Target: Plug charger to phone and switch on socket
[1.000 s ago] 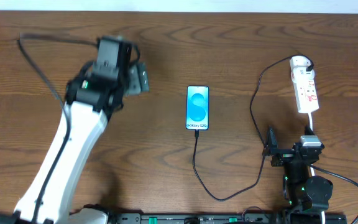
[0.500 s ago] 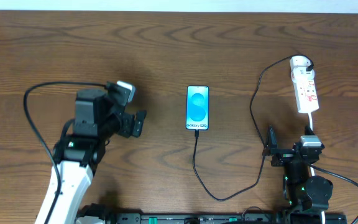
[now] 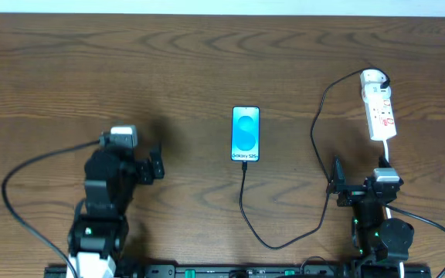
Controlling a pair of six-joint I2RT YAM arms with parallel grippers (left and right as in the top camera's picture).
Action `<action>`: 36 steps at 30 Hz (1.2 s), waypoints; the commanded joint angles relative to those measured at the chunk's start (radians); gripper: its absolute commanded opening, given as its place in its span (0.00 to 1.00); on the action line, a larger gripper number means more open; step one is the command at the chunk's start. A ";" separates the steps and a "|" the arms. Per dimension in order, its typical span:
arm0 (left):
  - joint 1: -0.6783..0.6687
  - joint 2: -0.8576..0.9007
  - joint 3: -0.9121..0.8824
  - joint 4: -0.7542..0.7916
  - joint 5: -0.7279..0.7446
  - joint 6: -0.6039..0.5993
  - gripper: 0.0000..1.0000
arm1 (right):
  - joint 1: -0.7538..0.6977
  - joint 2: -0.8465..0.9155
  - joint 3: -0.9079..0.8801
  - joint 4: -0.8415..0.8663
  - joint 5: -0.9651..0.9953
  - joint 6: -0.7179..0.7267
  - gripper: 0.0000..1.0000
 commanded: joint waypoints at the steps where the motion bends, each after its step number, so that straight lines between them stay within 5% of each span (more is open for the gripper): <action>1: 0.003 -0.092 -0.098 0.058 -0.035 -0.032 0.95 | 0.007 -0.006 -0.001 -0.005 0.008 0.006 0.99; 7: 0.003 -0.263 -0.252 0.161 -0.106 -0.090 0.95 | 0.007 -0.006 -0.001 -0.006 0.008 0.006 0.99; 25: 0.003 -0.653 -0.378 0.127 -0.177 -0.129 0.95 | 0.007 -0.006 -0.001 -0.005 0.008 0.006 0.99; 36: 0.003 -0.717 -0.378 0.017 -0.115 0.005 0.95 | 0.007 -0.006 -0.001 -0.005 0.008 0.006 0.99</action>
